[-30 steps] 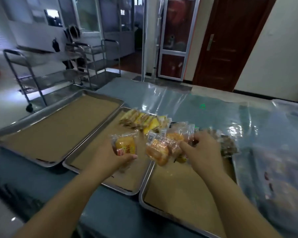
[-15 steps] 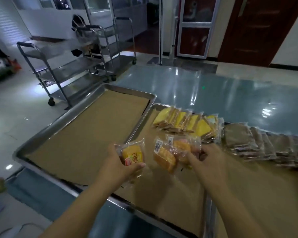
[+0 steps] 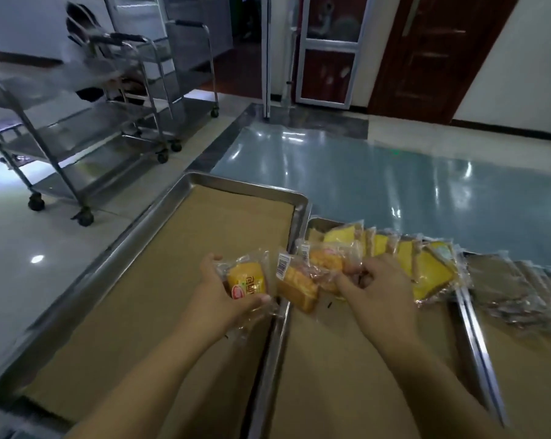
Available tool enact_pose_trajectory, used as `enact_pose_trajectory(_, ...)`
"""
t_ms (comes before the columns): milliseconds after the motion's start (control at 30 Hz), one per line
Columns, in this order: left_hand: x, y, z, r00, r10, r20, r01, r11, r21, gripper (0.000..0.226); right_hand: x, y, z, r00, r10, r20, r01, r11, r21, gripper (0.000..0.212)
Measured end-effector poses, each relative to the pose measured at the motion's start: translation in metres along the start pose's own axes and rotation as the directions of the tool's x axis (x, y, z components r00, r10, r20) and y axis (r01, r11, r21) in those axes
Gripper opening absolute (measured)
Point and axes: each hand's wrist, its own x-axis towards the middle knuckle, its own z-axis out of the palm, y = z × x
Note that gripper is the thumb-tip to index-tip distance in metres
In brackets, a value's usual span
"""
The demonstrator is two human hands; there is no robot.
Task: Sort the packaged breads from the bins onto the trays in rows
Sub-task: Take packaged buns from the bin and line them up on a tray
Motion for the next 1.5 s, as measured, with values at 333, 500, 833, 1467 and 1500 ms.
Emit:
enact_pose_trajectory(333, 0.135, -0.01, -0.058, 0.992, 0.038, 0.123, -0.065, 0.972, 0.226, 0.113, 0.051, -0.06, 0.102, 0.992, 0.036, -0.12, -0.043, 0.998, -0.053, 0.019)
enact_pose_trajectory(500, 0.199, -0.01, -0.054, 0.994, 0.017, 0.109, -0.052, 0.945, 0.323, 0.102, 0.089, -0.058, 0.154, 0.992, 0.075, -0.105, -0.082, 0.995, -0.056, 0.013)
enact_pose_trajectory(833, 0.279, -0.009, -0.022, 0.975, 0.091, 0.205, -0.16, 0.92, 0.357, 0.088, 0.138, -0.034, 0.221, 0.975, 0.218, -0.031, -0.214, 0.971, 0.11, 0.019)
enact_pose_trajectory(1467, 0.231, -0.033, -0.012, 0.882, 0.331, 0.335, -0.443, 0.825, 0.35, 0.055, 0.12, 0.005, 0.194, 0.988, 0.011, 0.156, 0.02, 0.981, -0.194, 0.06)
enact_pose_trajectory(1500, 0.232, -0.034, -0.013, 0.87, 0.334, 0.363, -0.461, 0.811, 0.36, 0.061, 0.12, 0.007, 0.196, 0.983, -0.024, 0.181, 0.069, 0.968, -0.242, 0.057)
